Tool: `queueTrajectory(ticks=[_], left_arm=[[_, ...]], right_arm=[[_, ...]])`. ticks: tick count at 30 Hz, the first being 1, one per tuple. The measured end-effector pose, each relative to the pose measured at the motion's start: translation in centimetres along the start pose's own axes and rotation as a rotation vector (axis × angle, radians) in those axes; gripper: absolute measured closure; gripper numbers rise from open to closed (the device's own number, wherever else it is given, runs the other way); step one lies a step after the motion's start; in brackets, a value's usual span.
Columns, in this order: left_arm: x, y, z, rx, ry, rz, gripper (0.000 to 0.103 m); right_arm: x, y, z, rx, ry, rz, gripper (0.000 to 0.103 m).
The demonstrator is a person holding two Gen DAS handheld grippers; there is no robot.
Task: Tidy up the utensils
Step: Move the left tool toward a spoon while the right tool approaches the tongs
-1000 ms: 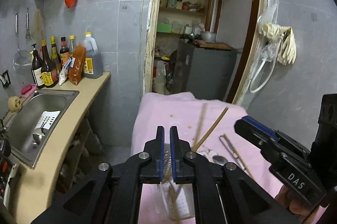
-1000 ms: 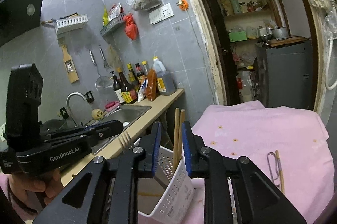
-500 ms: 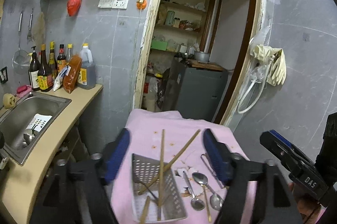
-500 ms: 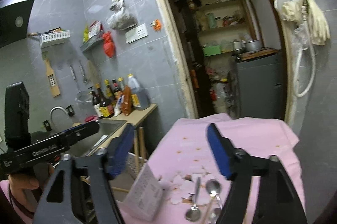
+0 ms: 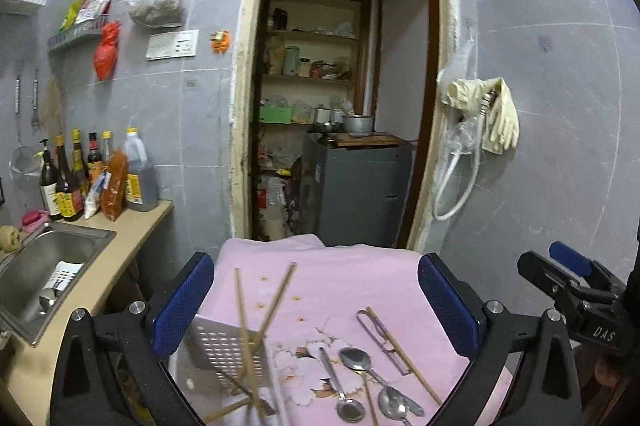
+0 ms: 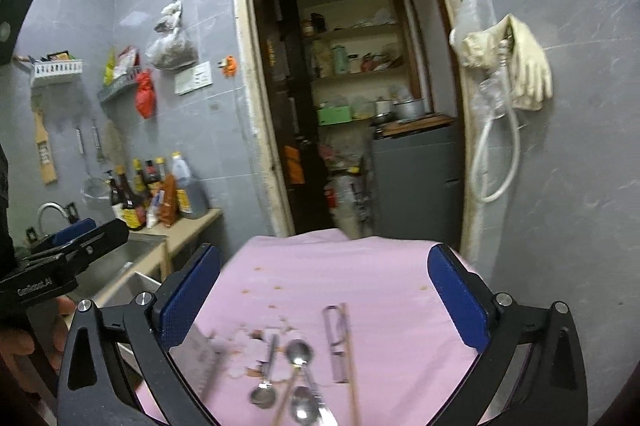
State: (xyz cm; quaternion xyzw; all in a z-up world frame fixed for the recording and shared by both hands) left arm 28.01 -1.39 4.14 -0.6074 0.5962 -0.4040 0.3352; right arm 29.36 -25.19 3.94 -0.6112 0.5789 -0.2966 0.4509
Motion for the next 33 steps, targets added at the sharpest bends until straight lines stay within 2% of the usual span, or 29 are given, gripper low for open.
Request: queueTrajectory(ticks=[8, 19, 26, 33], left_arm=[[3.1, 0.7, 1.9, -0.012, 0.04, 0.042, 0.0], [6.2, 2.1, 5.2, -0.066, 0.016, 0.09, 0.0], [7.2, 3.6, 7.7, -0.123, 0.009, 0.083, 0.0], [7.6, 5.4, 9.7, -0.147, -0.01, 0.067, 0.0]], right_arm=[[3.0, -0.2, -0.8, 0.0, 0.077, -0.018, 0.001], [7.0, 1.3, 1.3, -0.061, 0.121, -0.02, 0.001], [8.6, 3.6, 3.7, -0.126, 0.121, -0.02, 0.001], [9.9, 6.7, 5.3, -0.187, 0.123, -0.001, 0.001]])
Point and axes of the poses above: each gripper's, at about its wrist camera, not at the fingertips, and z roughly the way its jaws point, x to its right, y to its underside, the point moved 3 cm from there along z, roughly the way its jaws point, and after that the axes turned 8 degrees about -x, right-handed, at the moved point
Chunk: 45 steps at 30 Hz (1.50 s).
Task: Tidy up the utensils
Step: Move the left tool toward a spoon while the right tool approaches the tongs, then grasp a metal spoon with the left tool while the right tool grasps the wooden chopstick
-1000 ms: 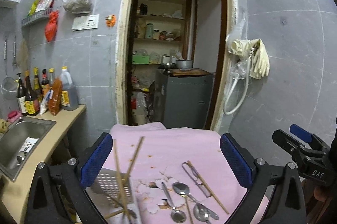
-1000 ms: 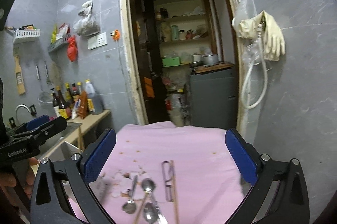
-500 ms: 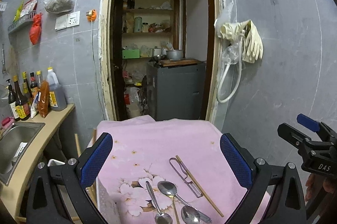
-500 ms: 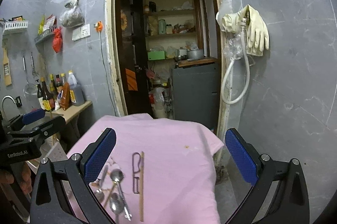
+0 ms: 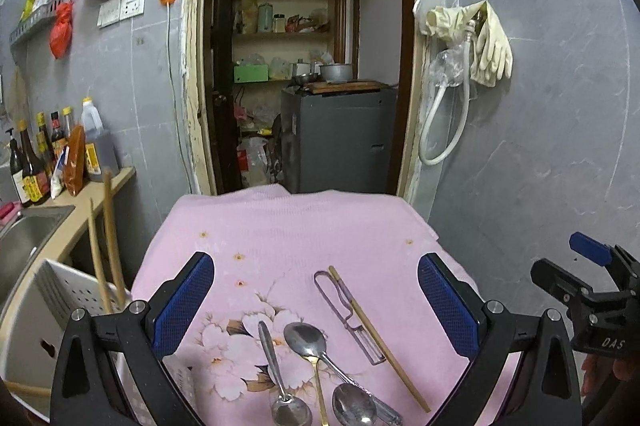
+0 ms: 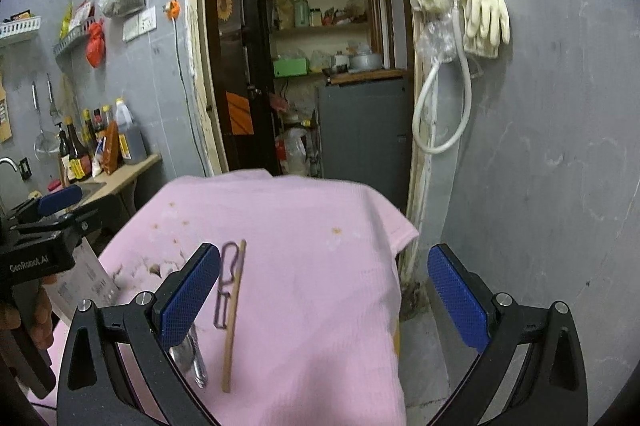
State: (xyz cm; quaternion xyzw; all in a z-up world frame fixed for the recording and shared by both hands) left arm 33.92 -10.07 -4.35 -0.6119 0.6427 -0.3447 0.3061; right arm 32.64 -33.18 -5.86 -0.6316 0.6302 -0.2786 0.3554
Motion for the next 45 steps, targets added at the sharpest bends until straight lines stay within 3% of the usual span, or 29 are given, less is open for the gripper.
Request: queueTrajectory(ticks=[13, 23, 34, 42, 45], left_arm=[[0.1, 4.2, 4.6, -0.14, 0.029, -0.044, 0.001], [-0.7, 5.8, 8.9, -0.238, 0.033, -0.111, 0.021], [-1.5, 7.5, 12.3, -0.333, 0.027, -0.187, 0.042], [-1.9, 8.1, 13.4, -0.371, 0.046, -0.213, 0.045], [-2.3, 8.1, 13.4, -0.369, 0.052, -0.228, 0.051]], right_arm=[[0.9, 4.0, 4.1, -0.12, -0.027, -0.019, 0.001], [0.6, 4.6, 8.2, -0.183, -0.129, -0.042, 0.003], [-3.1, 3.3, 14.1, -0.244, -0.287, -0.106, 0.043], [-6.0, 3.4, 17.6, -0.341, -0.425, -0.166, 0.064], [-6.5, 3.6, 18.7, -0.374, -0.454, -0.167, 0.065]])
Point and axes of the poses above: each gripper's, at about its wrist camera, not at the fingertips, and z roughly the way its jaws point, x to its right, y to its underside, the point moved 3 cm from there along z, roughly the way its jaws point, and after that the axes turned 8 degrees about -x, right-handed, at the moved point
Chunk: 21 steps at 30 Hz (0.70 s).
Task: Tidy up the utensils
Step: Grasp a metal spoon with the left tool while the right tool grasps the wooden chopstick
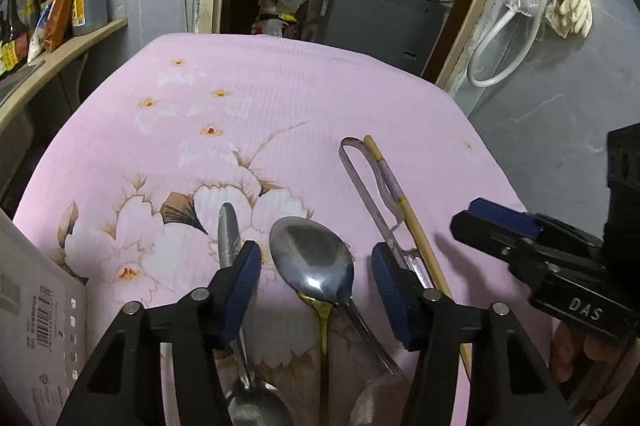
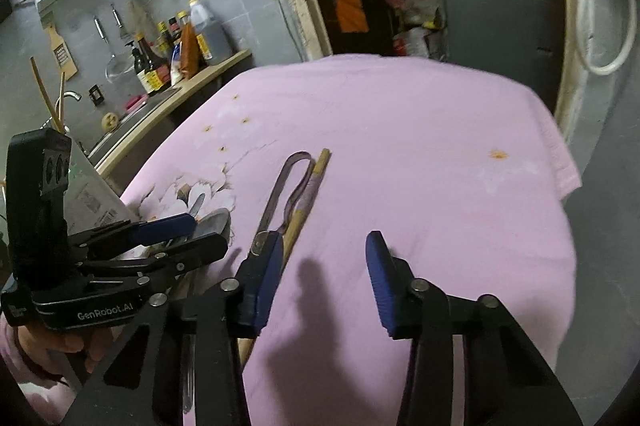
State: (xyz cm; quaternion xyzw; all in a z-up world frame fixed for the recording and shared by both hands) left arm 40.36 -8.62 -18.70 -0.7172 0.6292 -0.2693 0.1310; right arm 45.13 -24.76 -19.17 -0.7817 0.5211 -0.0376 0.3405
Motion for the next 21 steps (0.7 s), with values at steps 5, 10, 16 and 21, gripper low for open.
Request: queueTrajectory(ticks=[5, 10, 16, 21], left_arm=[[-0.6, -0.1, -0.1, 0.0, 0.018, -0.014, 0.059], [-0.4, 0.0, -0.1, -0.006, -0.001, -0.004, 0.059], [-0.3, 0.2, -0.3, -0.017, -0.004, -0.022, 0.063], [-0.4, 0.1, -0.3, -0.024, 0.001, -0.041, 0.064]], right_arm=[[-0.5, -0.5, 1.4, -0.038, 0.002, -0.027, 0.065], [-1.6, -1.1, 2.6, -0.084, 0.019, -0.081, 0.068], [-2.8, -1.9, 3.0, -0.125, 0.075, -0.155, 0.068], [-3.0, -2.1, 2.7, -0.144, 0.114, -0.162, 0.075]])
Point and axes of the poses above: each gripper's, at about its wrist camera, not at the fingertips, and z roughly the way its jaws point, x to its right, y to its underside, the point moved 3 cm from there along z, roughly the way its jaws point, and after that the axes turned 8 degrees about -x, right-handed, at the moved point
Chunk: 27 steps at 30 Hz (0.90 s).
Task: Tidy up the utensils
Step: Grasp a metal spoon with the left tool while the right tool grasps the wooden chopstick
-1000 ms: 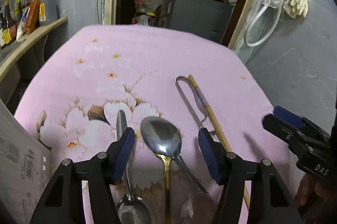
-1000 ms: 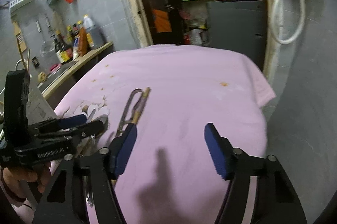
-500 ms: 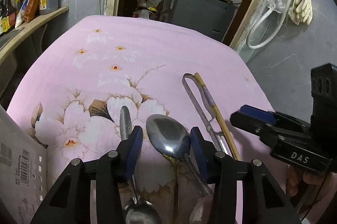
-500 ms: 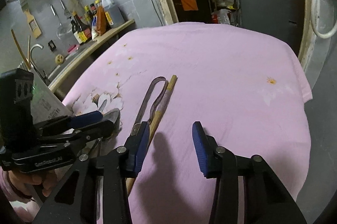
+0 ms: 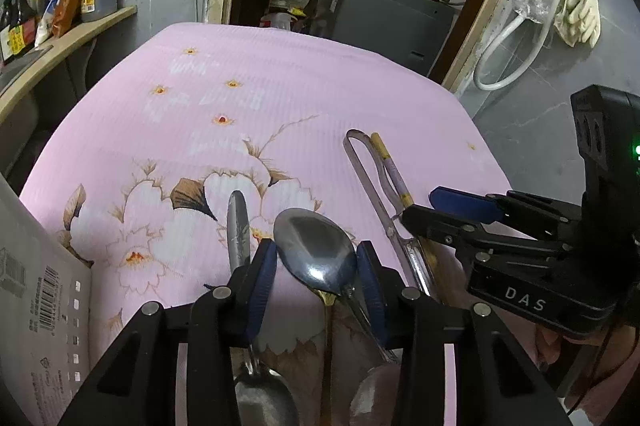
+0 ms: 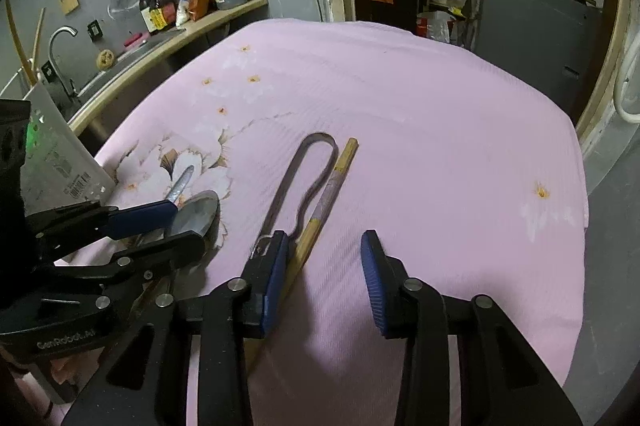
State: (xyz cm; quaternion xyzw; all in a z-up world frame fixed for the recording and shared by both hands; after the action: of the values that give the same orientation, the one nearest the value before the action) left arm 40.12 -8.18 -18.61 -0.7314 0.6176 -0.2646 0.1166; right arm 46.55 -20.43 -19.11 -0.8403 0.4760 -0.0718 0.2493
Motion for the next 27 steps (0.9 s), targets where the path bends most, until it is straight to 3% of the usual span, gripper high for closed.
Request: queueTrajectory(ticks=[7, 9, 15, 27], left_arm=[[0.8, -0.5, 0.4, -0.016, 0.011, 0.003, 0.065], [1.1, -0.6, 0.5, -0.019, 0.014, 0.008, 0.065], [1.1, -0.9, 0.6, -0.043, 0.038, 0.026, 0.065], [2.2, -1.8, 1.4, -0.107, 0.022, 0.119, 0.064]], right_arm=[[0.3, 1.1, -1.0, -0.051, 0.071, 0.026, 0.092], [0.8, 1.7, -1.3, -0.061, 0.071, 0.048, 0.092], [3.3, 2.2, -1.4, -0.079, -0.059, 0.157, 0.092], [3.6, 0.1, 0.1, -0.082, -0.054, 0.117, 0.092]])
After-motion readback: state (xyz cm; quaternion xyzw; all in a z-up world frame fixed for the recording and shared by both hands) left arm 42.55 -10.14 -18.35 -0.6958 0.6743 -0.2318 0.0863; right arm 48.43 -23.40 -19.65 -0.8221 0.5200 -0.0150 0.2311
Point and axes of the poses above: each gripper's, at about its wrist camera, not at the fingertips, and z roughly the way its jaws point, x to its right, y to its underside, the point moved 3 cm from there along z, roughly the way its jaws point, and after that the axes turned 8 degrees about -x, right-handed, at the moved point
